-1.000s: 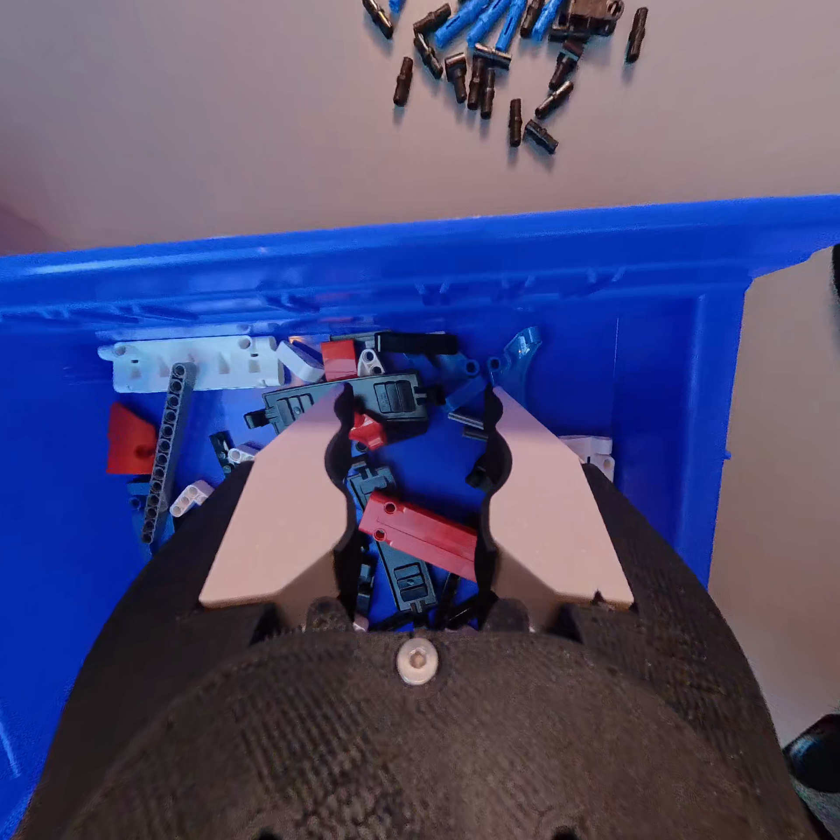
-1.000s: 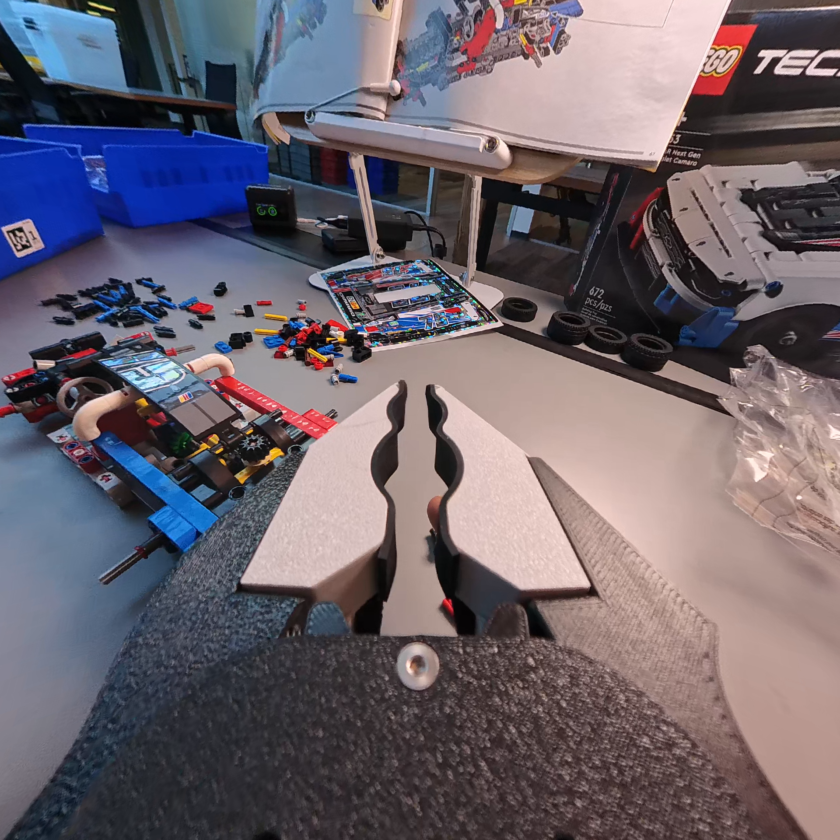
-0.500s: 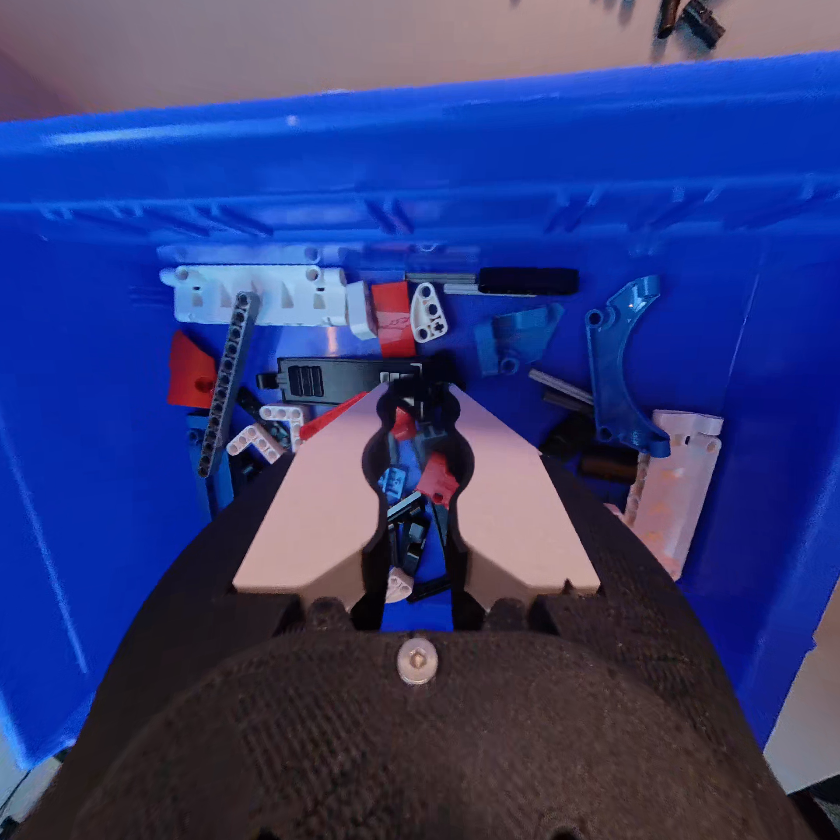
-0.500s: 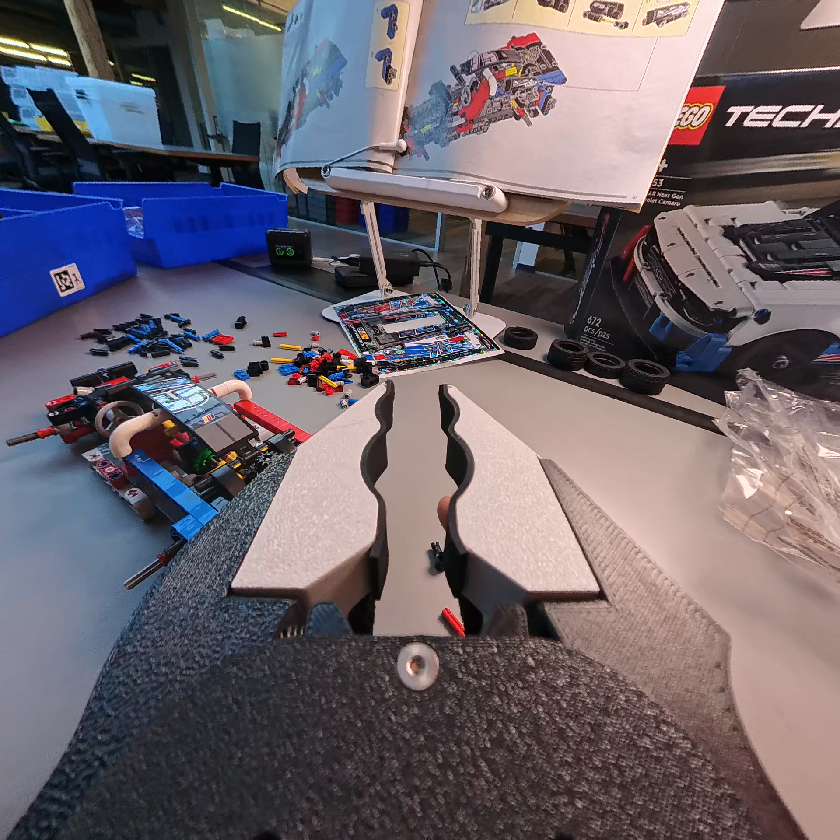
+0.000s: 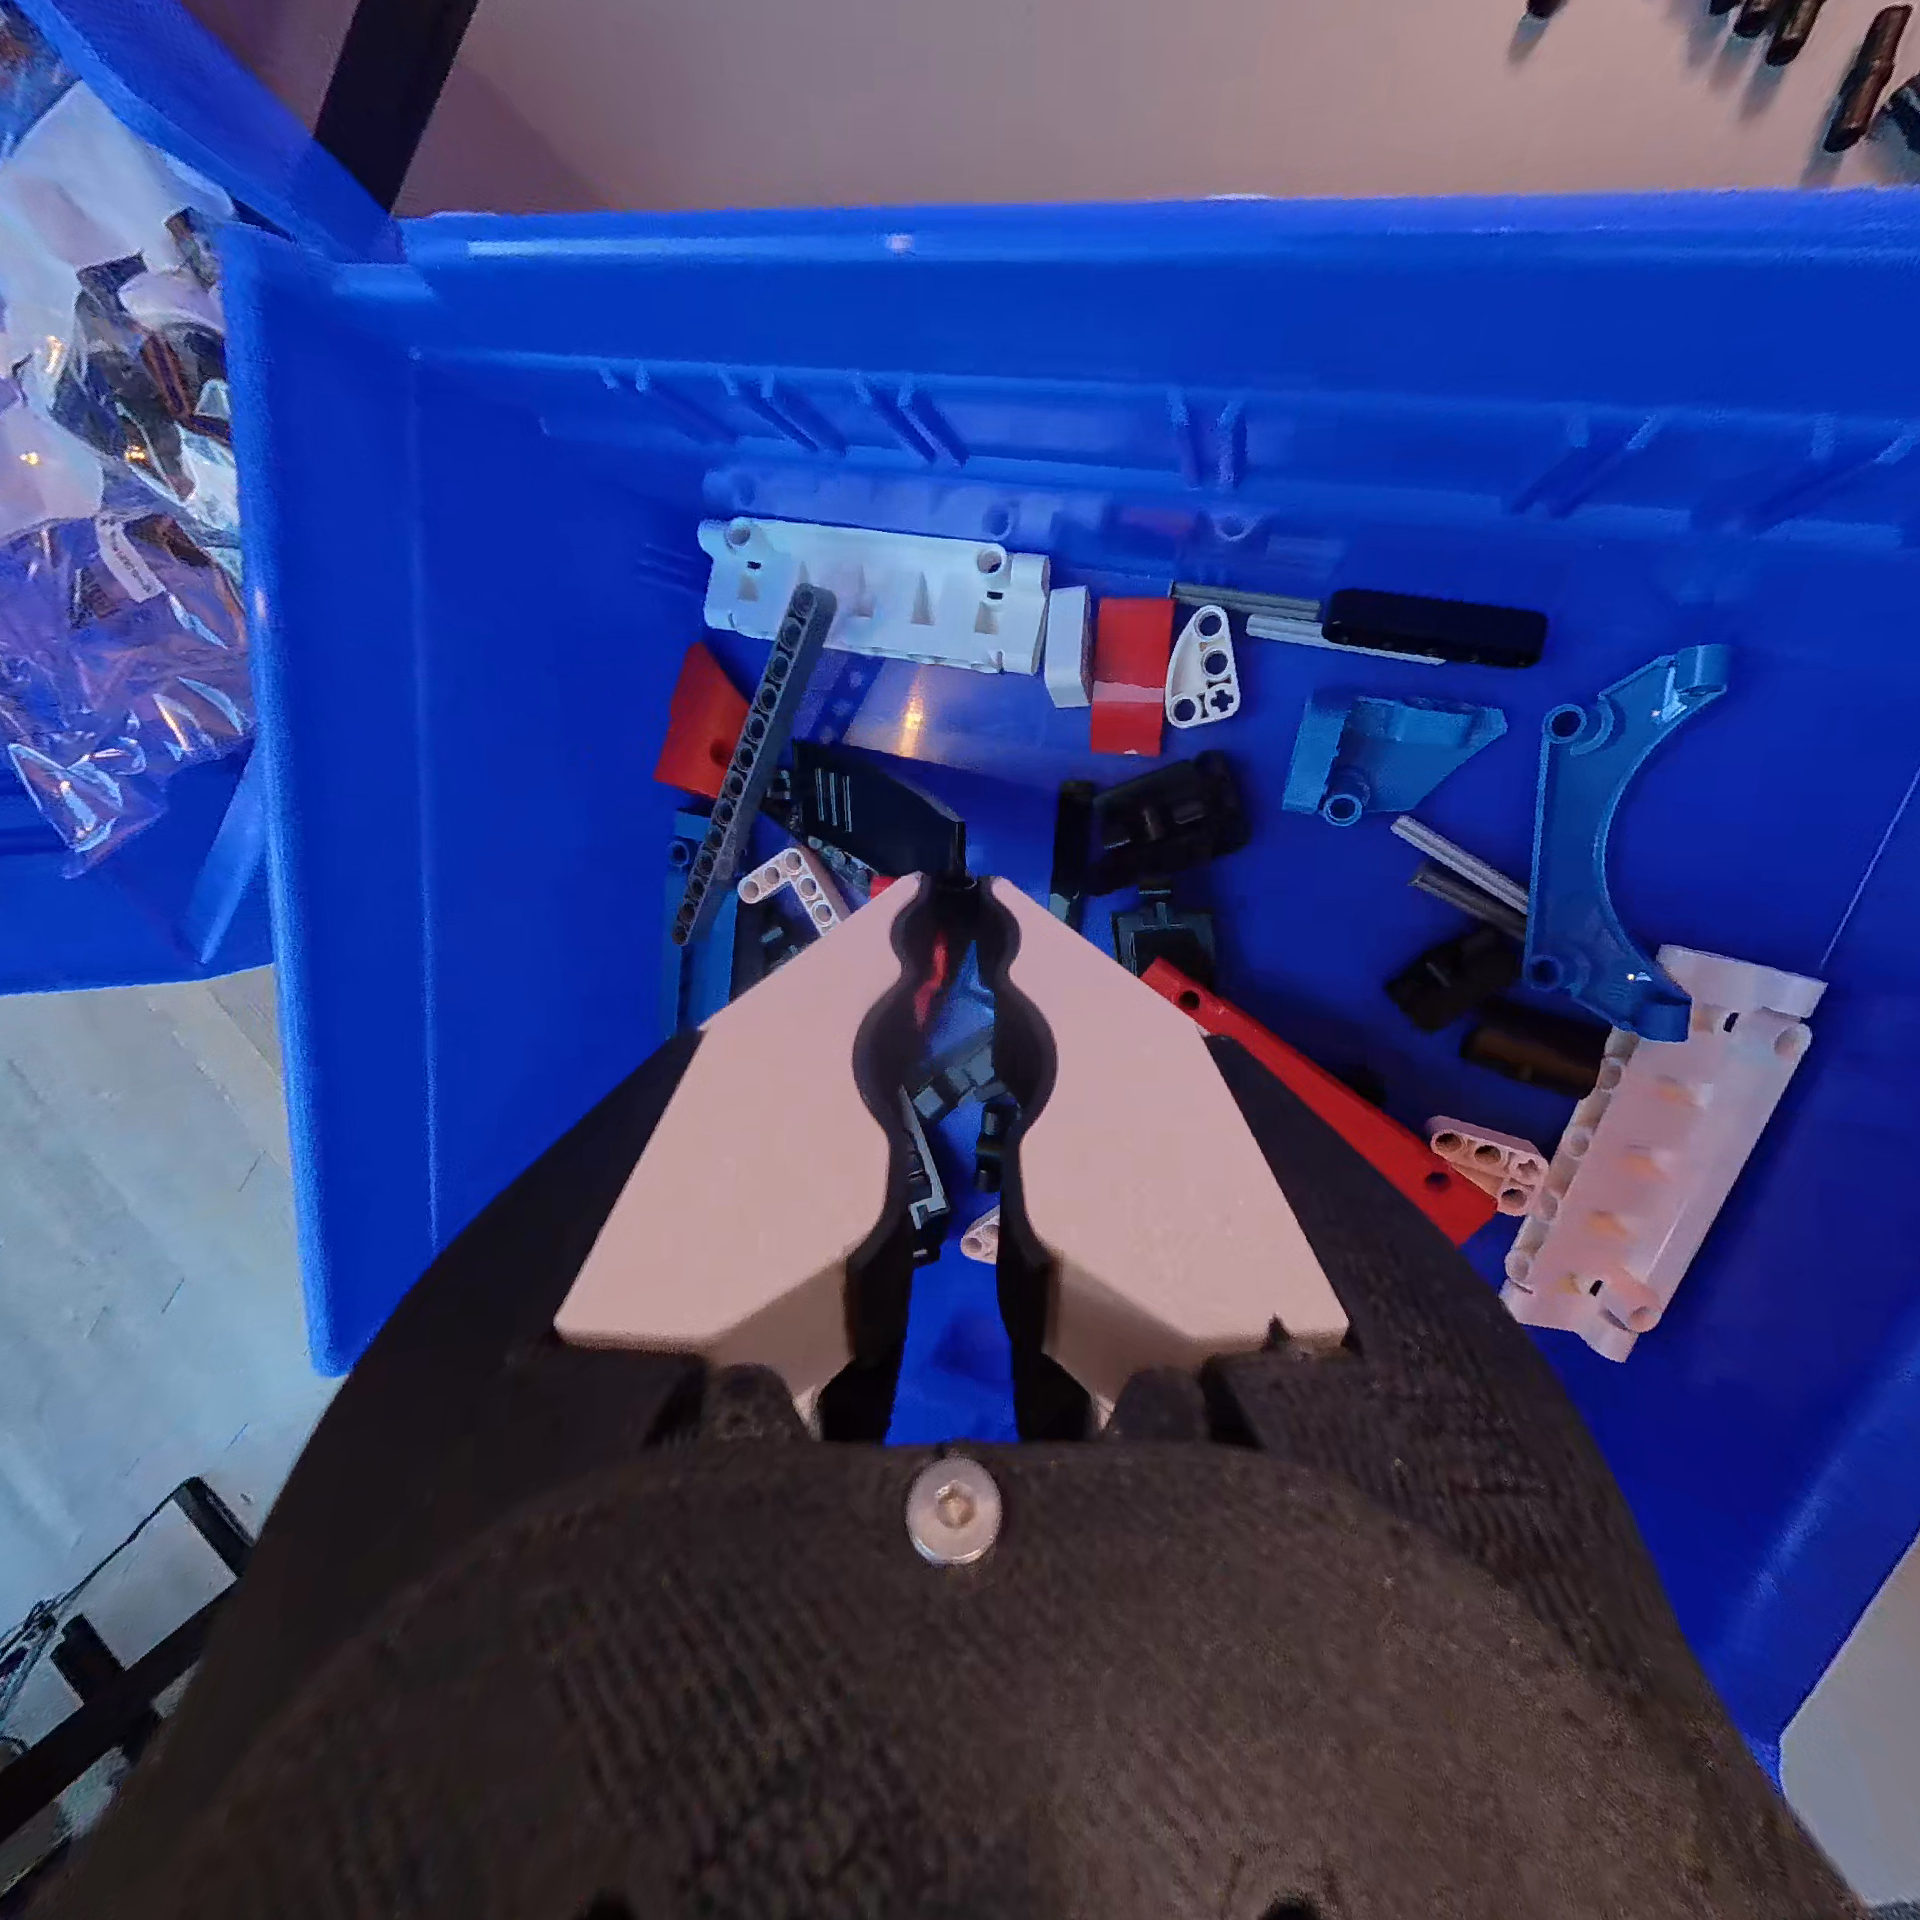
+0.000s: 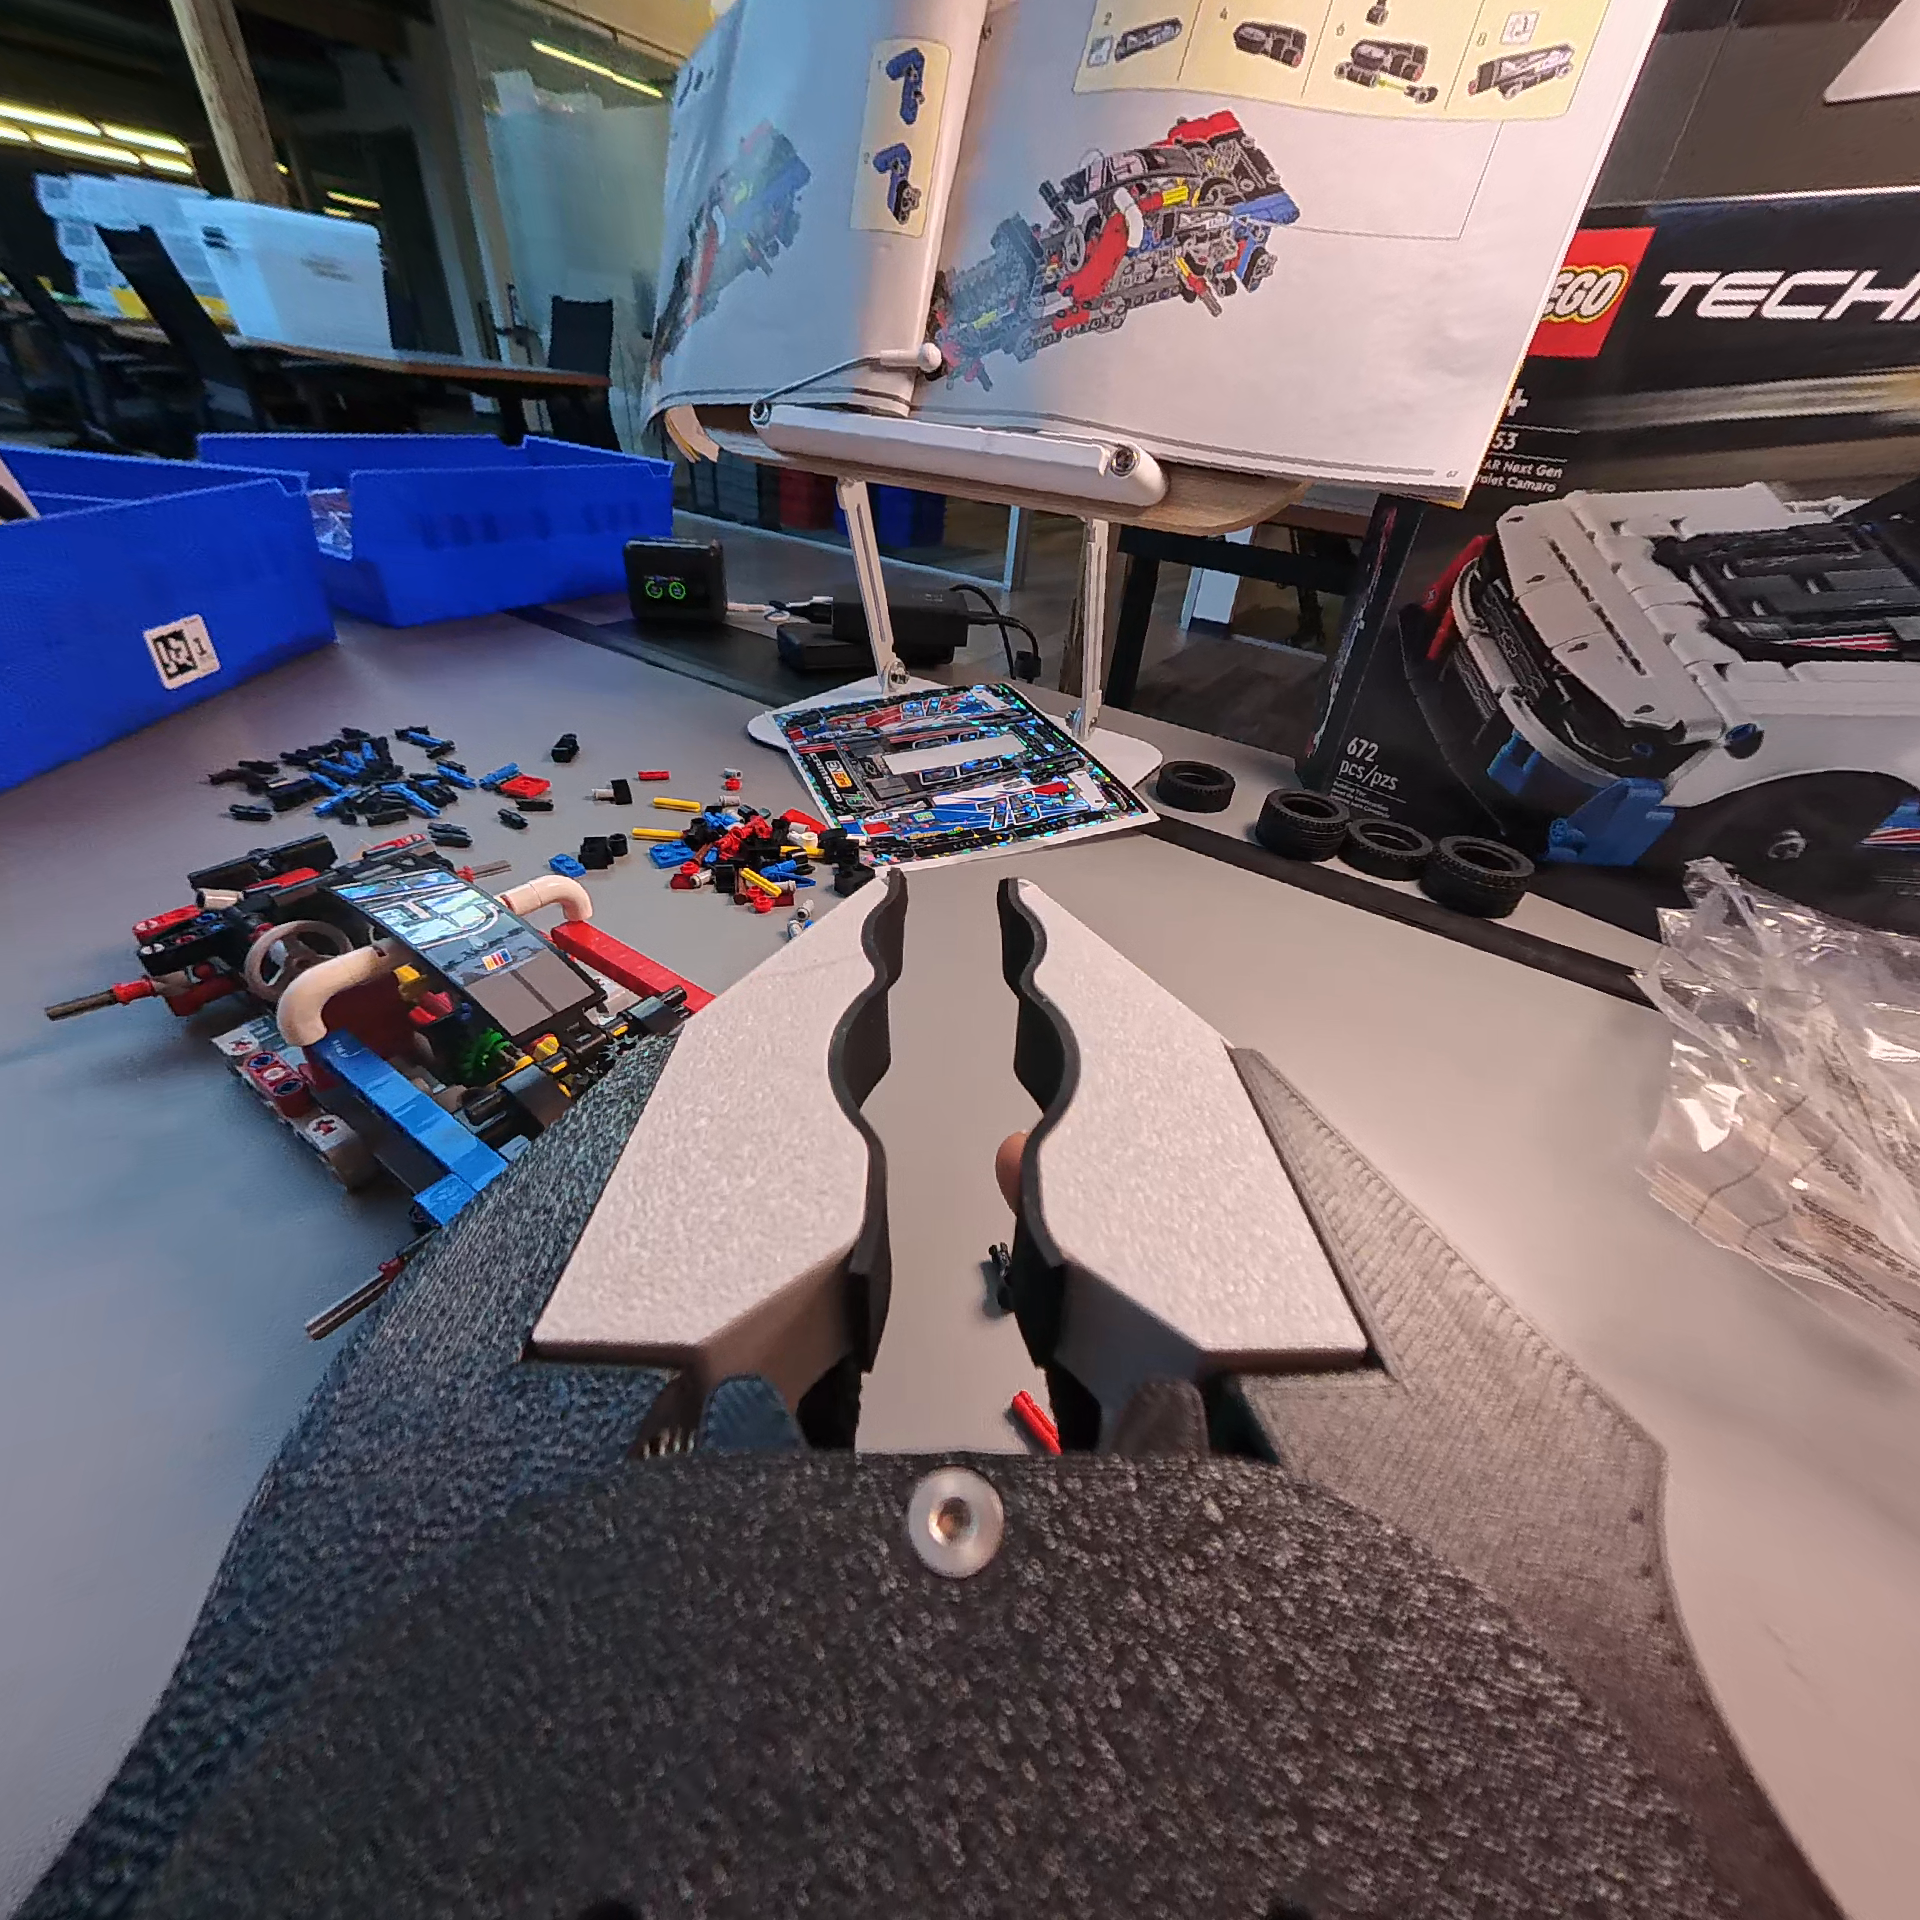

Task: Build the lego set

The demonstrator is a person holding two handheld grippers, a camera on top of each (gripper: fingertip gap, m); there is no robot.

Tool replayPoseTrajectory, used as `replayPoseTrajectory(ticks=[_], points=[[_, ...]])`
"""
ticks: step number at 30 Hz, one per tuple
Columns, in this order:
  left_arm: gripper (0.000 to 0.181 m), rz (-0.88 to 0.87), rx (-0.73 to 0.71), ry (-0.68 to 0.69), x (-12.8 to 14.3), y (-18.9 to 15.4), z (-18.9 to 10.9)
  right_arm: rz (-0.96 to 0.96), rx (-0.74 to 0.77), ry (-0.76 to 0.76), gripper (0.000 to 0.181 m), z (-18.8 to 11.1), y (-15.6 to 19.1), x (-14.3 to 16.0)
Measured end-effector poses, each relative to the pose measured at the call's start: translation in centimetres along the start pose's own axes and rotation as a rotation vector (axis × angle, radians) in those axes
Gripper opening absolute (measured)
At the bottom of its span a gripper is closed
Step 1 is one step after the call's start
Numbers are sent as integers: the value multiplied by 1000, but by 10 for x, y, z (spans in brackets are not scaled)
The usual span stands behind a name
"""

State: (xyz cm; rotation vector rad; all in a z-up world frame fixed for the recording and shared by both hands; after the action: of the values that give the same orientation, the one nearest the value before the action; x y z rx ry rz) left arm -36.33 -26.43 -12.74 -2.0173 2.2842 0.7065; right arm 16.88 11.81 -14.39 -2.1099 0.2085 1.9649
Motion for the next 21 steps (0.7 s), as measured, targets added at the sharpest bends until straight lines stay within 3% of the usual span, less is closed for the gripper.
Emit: replayPoseTrajectory(ticks=[21], points=[[5, -93, -38, -18, 3, 6, -7, -7, -20, 10, 16, 1, 3, 1]])
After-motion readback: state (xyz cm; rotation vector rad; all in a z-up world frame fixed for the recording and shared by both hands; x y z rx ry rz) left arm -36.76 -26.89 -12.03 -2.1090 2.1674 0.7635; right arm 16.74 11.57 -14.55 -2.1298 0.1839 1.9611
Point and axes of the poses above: each gripper's, where its closed fingertips meet, z out along the fingers, x out of its underside, y = z × x across the jaws, the point moved 9 cm from there along -z, back along the fingers, and after that the axes turned 1 degree about y, right-handed, at the moved point
